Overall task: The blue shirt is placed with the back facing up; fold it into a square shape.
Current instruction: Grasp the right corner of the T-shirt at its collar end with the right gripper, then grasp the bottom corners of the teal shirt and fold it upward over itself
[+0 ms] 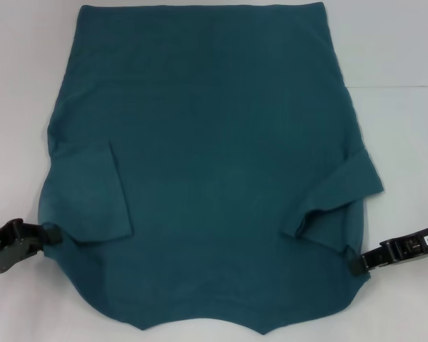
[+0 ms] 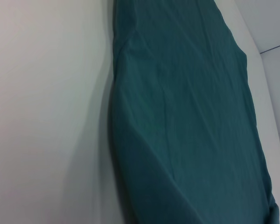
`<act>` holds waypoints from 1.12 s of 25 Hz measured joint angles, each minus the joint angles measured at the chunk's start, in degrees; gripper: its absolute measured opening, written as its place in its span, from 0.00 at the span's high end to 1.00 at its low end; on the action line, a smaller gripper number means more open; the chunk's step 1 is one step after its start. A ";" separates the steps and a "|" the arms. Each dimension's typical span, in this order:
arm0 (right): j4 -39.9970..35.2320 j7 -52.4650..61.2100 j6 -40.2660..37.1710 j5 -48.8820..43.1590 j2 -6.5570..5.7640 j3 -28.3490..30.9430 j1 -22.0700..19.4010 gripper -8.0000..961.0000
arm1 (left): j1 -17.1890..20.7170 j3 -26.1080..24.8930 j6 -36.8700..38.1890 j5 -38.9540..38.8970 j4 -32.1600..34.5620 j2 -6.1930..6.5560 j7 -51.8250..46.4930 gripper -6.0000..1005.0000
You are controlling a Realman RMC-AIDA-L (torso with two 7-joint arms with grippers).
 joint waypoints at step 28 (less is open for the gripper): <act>-0.55 -0.84 -14.09 -0.30 -3.37 -0.05 -4.70 0.97 | 4.20 -0.08 17.75 8.43 6.31 1.62 3.33 0.96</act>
